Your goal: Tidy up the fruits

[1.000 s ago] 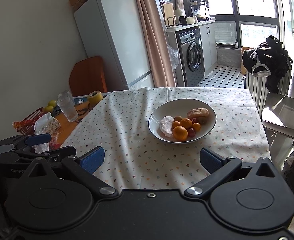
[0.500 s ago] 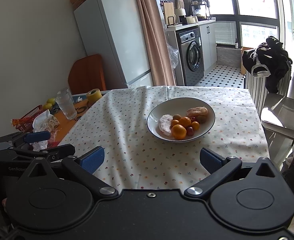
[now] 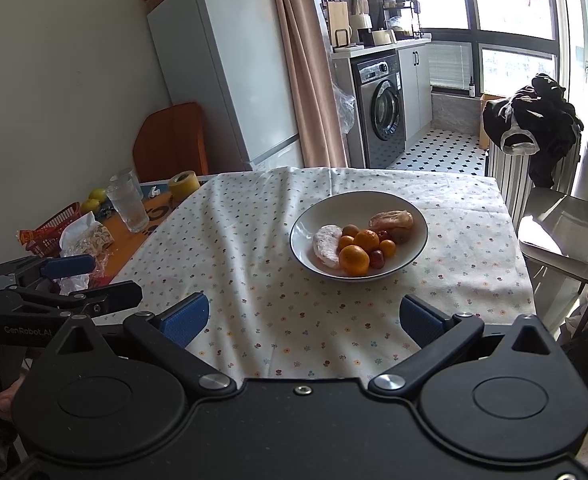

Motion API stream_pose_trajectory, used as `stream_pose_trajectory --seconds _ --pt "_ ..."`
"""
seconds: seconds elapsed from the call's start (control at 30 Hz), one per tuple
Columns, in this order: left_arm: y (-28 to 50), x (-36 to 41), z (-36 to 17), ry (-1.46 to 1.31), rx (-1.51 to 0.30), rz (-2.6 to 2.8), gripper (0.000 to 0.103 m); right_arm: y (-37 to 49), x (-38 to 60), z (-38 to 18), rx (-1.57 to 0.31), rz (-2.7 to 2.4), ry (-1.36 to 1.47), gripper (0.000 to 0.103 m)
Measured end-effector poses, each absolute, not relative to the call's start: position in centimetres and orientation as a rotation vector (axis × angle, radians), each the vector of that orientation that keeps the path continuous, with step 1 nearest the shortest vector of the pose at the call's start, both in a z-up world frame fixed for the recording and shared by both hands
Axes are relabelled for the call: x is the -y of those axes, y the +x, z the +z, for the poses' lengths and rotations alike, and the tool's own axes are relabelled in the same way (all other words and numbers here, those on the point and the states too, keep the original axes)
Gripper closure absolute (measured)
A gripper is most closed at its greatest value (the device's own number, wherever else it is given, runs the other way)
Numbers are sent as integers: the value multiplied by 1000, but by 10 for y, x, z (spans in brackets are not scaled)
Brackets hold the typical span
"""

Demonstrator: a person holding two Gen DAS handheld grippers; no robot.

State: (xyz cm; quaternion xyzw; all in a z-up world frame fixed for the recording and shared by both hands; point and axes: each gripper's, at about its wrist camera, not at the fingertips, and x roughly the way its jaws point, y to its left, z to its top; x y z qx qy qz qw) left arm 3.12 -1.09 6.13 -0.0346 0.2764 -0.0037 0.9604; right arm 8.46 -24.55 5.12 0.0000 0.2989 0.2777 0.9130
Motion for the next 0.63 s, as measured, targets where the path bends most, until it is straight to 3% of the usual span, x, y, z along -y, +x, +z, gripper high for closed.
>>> stream_pose_trajectory --seconds 0.63 --pt "32 17 58 -67 -548 -29 0 86 246 44 -631 565 -27 0"
